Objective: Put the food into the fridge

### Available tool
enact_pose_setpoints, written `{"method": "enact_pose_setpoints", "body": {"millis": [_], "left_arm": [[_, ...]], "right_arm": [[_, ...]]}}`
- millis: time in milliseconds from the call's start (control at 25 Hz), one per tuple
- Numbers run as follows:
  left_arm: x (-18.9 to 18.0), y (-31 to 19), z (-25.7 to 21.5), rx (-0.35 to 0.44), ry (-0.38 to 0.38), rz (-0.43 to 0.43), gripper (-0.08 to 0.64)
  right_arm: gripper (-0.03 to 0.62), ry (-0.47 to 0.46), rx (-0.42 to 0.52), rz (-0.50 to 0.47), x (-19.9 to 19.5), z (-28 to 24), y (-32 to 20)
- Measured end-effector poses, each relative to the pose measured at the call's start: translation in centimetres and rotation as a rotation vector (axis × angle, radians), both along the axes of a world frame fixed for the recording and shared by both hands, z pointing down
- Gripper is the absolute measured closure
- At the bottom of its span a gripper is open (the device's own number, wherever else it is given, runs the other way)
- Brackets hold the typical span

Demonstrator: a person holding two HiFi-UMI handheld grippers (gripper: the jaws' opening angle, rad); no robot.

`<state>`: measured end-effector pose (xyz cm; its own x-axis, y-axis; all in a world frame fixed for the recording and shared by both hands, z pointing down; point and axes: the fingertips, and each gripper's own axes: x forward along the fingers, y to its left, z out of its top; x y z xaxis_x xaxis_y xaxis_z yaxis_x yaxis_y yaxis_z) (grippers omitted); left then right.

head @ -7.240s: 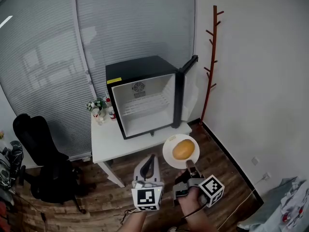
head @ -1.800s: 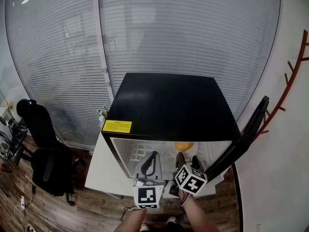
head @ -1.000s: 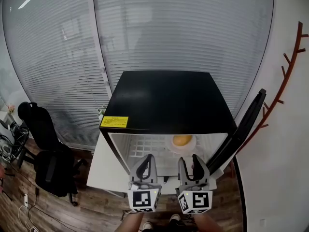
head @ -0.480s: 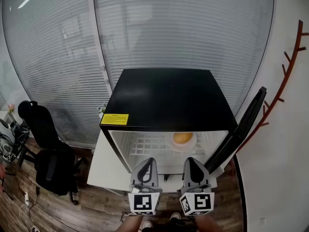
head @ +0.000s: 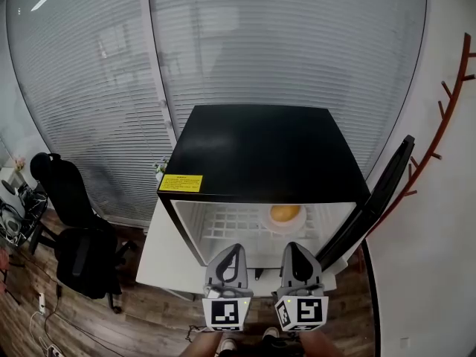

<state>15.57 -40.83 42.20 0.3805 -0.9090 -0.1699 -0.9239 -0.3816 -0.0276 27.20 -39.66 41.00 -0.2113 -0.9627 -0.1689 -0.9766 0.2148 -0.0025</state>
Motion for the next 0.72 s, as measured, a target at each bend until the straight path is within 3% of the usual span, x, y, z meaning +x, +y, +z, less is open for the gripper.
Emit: {"method": "enact_pose_setpoints", "body": {"millis": [720], "left_arm": [[-0.17, -0.05, -0.48, 0.016, 0.014, -0.013, 0.535]], "right_arm": [[0.566, 0.004, -0.006, -0.017, -0.22, -0.39, -0.44]]}}
